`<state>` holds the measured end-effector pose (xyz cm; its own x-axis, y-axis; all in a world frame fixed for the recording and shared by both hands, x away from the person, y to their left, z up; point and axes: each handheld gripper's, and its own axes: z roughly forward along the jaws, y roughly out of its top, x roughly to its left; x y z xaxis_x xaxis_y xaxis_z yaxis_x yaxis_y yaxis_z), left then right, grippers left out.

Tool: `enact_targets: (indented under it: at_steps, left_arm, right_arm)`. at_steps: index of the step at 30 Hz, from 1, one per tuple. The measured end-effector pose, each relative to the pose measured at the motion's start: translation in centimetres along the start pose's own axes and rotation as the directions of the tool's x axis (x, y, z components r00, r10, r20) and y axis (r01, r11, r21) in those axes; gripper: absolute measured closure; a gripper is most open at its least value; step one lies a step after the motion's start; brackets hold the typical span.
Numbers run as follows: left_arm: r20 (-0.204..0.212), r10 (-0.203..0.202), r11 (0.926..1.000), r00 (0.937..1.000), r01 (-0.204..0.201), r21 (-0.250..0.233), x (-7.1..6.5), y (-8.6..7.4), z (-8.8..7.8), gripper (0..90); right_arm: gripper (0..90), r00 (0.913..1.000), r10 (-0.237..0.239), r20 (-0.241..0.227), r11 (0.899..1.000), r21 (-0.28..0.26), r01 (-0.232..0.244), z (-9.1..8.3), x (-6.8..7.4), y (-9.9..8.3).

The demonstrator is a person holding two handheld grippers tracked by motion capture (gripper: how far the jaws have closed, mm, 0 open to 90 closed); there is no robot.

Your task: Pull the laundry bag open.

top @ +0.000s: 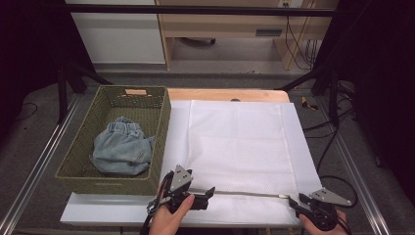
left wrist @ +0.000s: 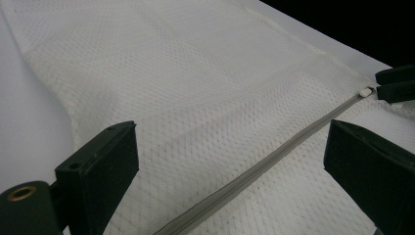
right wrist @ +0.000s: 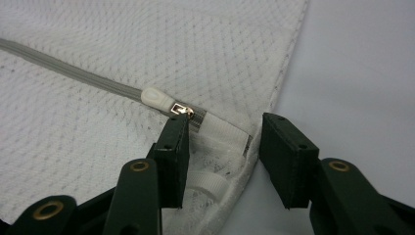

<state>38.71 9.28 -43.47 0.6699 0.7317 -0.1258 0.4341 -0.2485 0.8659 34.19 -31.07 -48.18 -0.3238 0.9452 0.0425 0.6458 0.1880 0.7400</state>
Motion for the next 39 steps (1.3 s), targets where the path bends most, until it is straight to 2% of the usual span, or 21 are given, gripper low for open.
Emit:
enact_targets:
  at_steps: [2,3,6,10,13,18,24,25,26,27,28,29,30,31,32,33,34,35,36,37,39]
  left_arm:
    - [-0.002,0.001,1.0,1.0,-0.001,-0.004,-0.1,0.0,-0.1,5.7]
    - [-0.002,0.001,1.0,1.0,-0.001,-0.004,-0.1,0.0,-0.1,5.8]
    - [0.0,0.013,0.9999,0.9999,-0.013,-0.006,-0.4,0.2,-0.1,5.8]
    - [-0.003,0.019,0.9998,0.9998,-0.02,-0.005,-0.6,0.2,0.2,5.8]
    - [-0.004,0.028,0.9996,0.9996,-0.028,-0.004,-0.6,0.2,0.2,6.0]
    - [-0.015,0.041,0.999,0.999,-0.041,-0.015,-0.8,0.3,0.1,7.2]
    - [-0.03,0.052,0.9981,0.9982,-0.053,-0.031,-1.2,0.3,0.2,7.3]
    - [-0.058,0.058,0.9972,0.9966,-0.061,-0.044,-1.3,0.5,0.3,7.4]
    - [-0.058,0.058,0.9972,0.9966,-0.061,-0.044,-1.3,0.5,0.3,7.5]
    - [-0.088,0.043,0.9968,0.9952,-0.049,-0.063,-1.3,0.7,0.4,7.7]
    - [-0.099,0.042,0.9952,0.9941,-0.051,-0.084,-1.3,1.4,0.9,8.4]
    - [-0.099,0.042,0.9952,0.9941,-0.051,-0.084,-1.3,1.4,0.9,8.6]
    - [-0.101,0.047,0.9956,0.9938,-0.055,-0.076,-1.3,1.7,1.1,8.6]
    - [-0.098,0.036,0.9955,0.9945,-0.044,-0.084,-1.4,1.9,1.3,8.9]
    - [-0.092,0.005,0.9945,0.9957,-0.015,-0.103,-1.4,2.2,1.6,9.8]
    - [-0.092,0.005,0.9945,0.9957,-0.015,-0.103,-1.4,2.2,1.6,10.6]
    - [-0.091,-0.009,0.9934,0.9958,-0.001,-0.115,-1.8,2.5,2.1,11.4]
    - [-0.091,-0.009,0.9934,0.9958,-0.001,-0.115,-1.8,2.5,2.1,12.1]
    - [-0.082,0.001,0.9935,0.9967,-0.01,-0.113,-2.5,2.6,2.7,12.9]
    - [-0.082,0.001,0.9935,0.9967,-0.01,-0.113,-2.5,2.6,2.7,13.7]
    - [-0.063,-0.003,0.9927,0.998,-0.005,-0.12,-3.5,2.7,3.4,14.7]
  right_arm:
    - [56.2,0.9993,-0.033,0.02,0.999,0.009,0.033,0.1,0.3,0.1]
    - [56.2,0.9993,-0.033,0.02,0.999,0.009,0.033,0.1,0.3,0.1]
    - [69.3,0.9961,-0.085,0.024,0.996,0.021,0.085,0.2,0.6,0.3]
    - [80.1,0.993,-0.115,0.027,0.992,0.047,0.114,0.3,1.2,0.6]
    - [84.3,0.9916,-0.127,0.027,0.991,0.04,0.126,0.4,1.3,0.8]
    - [84.8,0.9933,-0.11,0.036,0.994,-0.011,0.11,0.1,0.7,1.4]
    - [84.8,0.9932,-0.107,0.046,0.992,-0.068,0.11,-0.3,0.4,1.8]
    - [84.8,0.9933,-0.108,0.043,0.992,-0.068,0.11,-0.4,0.4,1.8]
    - [84.8,0.9927,-0.114,0.041,0.991,-0.072,0.117,-0.3,0.3,1.7]
    - [84.7,0.9916,-0.123,0.041,0.989,-0.079,0.126,-0.4,0.2,1.7]
    - [84.8,0.9931,-0.112,0.037,0.99,-0.083,0.115,-0.5,0.1,1.7]
    - [84.8,0.9931,-0.112,0.037,0.99,-0.083,0.115,-0.5,0.1,1.7]
    - [84.7,0.9935,-0.108,0.034,0.988,-0.108,0.111,-0.6,-0.2,1.7]
    - [84.7,0.9939,-0.105,0.033,0.987,-0.116,0.108,-0.7,-0.3,1.7]
    - [84.7,0.9935,-0.108,0.037,0.986,-0.122,0.112,-0.8,-0.3,1.8]
    - [84.7,0.9935,-0.108,0.037,0.986,-0.122,0.112,-0.8,-0.3,1.8]
    - [84.7,0.9939,-0.106,0.032,0.984,-0.138,0.109,-0.9,-0.3,1.9]
    - [84.7,0.9939,-0.106,0.032,0.984,-0.138,0.109,-0.9,-0.3,1.9]
    - [84.7,0.994,-0.104,0.033,0.984,-0.144,0.108,-1.0,-0.2,2.0]
    - [84.7,0.9931,-0.111,0.037,0.982,-0.15,0.115,-1.0,-0.2,2.0]
    - [84.7,0.9934,-0.109,0.037,0.982,-0.154,0.113,-1.0,-0.1,2.0]
